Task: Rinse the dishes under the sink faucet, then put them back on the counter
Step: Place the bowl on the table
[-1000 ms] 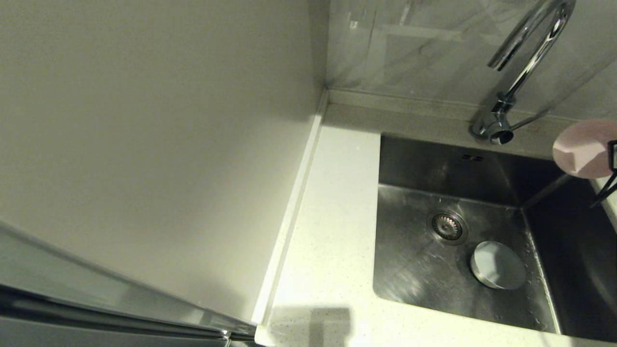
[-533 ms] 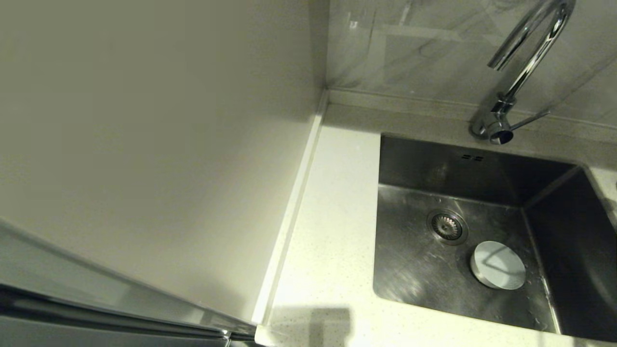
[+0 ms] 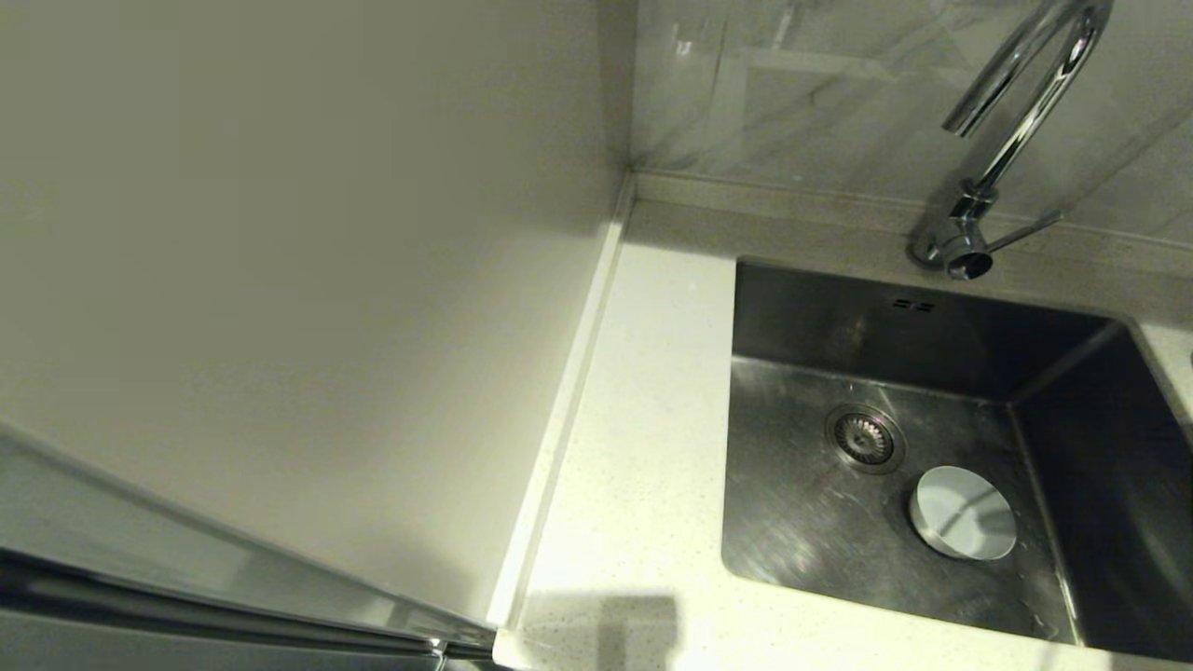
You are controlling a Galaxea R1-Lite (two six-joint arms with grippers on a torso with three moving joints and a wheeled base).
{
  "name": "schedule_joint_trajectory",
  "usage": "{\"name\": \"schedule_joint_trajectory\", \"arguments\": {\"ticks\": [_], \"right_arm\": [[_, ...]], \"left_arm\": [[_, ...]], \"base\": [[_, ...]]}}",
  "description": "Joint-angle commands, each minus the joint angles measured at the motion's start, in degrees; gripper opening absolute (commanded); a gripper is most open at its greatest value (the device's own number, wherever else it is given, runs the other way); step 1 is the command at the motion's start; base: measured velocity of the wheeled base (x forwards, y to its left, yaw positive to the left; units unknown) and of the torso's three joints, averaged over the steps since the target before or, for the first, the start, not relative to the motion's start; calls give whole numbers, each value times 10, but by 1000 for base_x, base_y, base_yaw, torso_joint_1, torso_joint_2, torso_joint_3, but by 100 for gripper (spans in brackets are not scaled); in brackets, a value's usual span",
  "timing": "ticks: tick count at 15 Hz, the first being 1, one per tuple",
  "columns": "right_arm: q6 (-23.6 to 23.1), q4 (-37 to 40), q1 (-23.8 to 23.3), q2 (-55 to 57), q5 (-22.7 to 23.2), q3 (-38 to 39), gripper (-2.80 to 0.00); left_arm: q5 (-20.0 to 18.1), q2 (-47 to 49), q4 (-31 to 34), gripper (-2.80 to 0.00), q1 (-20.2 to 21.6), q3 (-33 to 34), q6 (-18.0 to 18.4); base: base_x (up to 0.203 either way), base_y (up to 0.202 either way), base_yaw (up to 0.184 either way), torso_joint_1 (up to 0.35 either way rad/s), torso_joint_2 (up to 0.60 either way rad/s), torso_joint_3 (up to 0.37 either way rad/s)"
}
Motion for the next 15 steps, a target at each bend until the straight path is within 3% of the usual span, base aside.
{"name": "schedule_joint_trajectory", "arguments": {"ticks": [1, 5, 8, 12, 15], "right_arm": [[-2, 171, -7, -22, -4, -19, -280], [-3, 616, -50, -56, -39, -148, -280], [-7, 847, -120, -48, -52, -268, -280], [-50, 885, -175, 7, -53, -292, -280], [-60, 880, -179, 53, -55, -299, -280]], "left_arm": [[1, -2, 0, -280, 0, 0, 0], [0, -2, 0, -280, -1, 0, 0], [0, -2, 0, -280, 0, 0, 0], [0, -2, 0, -280, -1, 0, 0], [0, -2, 0, -280, 0, 0, 0]], "base": [[0, 0, 0, 0, 0, 0], [0, 0, 0, 0, 0, 0], [0, 0, 0, 0, 0, 0], [0, 0, 0, 0, 0, 0], [0, 0, 0, 0, 0, 0]]}}
